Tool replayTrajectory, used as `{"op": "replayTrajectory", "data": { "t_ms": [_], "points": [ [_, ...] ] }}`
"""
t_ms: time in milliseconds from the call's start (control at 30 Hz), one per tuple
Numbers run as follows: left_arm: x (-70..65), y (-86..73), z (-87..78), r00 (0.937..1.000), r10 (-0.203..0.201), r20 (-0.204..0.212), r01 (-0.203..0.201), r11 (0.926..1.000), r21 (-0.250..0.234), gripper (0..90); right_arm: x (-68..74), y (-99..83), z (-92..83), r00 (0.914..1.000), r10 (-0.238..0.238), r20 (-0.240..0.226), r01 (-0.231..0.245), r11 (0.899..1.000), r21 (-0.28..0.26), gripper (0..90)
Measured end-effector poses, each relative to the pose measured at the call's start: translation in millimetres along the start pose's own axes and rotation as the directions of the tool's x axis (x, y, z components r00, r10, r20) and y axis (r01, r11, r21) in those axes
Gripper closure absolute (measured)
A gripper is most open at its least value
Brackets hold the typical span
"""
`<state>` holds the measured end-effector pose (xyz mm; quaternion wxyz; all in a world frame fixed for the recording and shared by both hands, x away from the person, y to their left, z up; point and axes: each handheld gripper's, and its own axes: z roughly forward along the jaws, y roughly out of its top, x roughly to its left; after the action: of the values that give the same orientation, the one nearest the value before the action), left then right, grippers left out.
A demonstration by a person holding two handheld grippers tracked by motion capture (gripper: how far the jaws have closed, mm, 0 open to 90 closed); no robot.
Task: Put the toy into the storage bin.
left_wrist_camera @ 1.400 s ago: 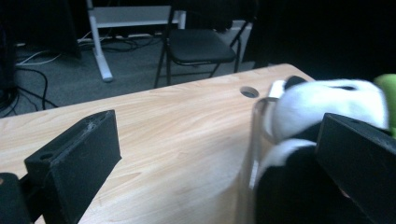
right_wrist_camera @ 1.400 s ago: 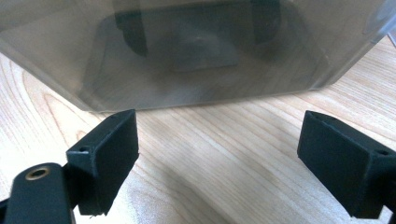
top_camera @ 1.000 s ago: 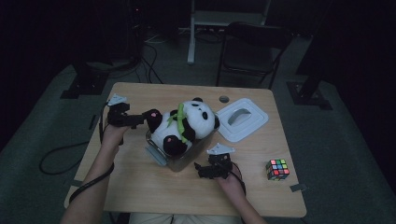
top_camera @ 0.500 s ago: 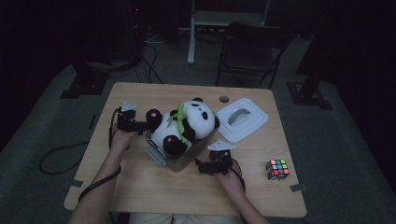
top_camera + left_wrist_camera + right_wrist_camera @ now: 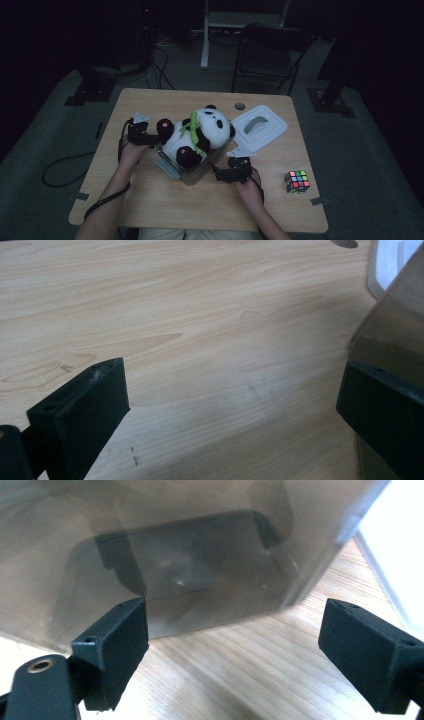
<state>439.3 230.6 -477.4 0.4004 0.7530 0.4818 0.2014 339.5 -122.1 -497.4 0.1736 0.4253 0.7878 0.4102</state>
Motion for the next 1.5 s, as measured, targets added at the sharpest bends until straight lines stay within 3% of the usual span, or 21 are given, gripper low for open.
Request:
{"op": "replayTrajectory", "data": {
  "t_ms": [233,500,733,1000,1200,1500],
  "points": [
    [-13.2,-5.6,-10.2,0.9991,0.041,-0.001,-0.041,0.9991,0.009,1.1,-7.4,-3.5,-8.2,0.9995,0.012,0.029,-0.011,1.000,-0.026,12.3],
    [-36.3,-11.6,-20.5,0.9947,0.094,0.043,-0.095,0.9954,0.017,1.0,-22.6,-7.3,-15.7,0.9986,0.046,0.026,-0.046,0.999,-0.020,13.9],
    [-61.6,-16.8,-28.6,0.9849,0.139,0.103,-0.141,0.9900,0.010,1.0,-37.0,-14.9,-21.8,0.9939,0.108,0.019,-0.107,0.993,-0.040,15.2],
    [-82.8,-22.4,-32.8,0.9737,0.167,0.155,-0.170,0.9854,0.009,1.0,-43.5,-16.3,-25.6,0.9936,0.104,0.043,-0.102,0.994,-0.040,17.3],
    [-80.4,-23.6,-40.5,0.9773,0.160,0.139,-0.161,0.9869,0.002,1.1,-41.2,-15.9,-23.1,0.9954,0.088,0.038,-0.087,0.996,-0.036,18.0],
    [-78.5,-26.3,-47.4,0.9776,0.163,0.133,-0.164,0.9865,-0.001,1.1,-32.8,-16.4,-22.0,0.9985,0.050,0.022,-0.050,0.999,-0.014,18.2]
  ]
}}
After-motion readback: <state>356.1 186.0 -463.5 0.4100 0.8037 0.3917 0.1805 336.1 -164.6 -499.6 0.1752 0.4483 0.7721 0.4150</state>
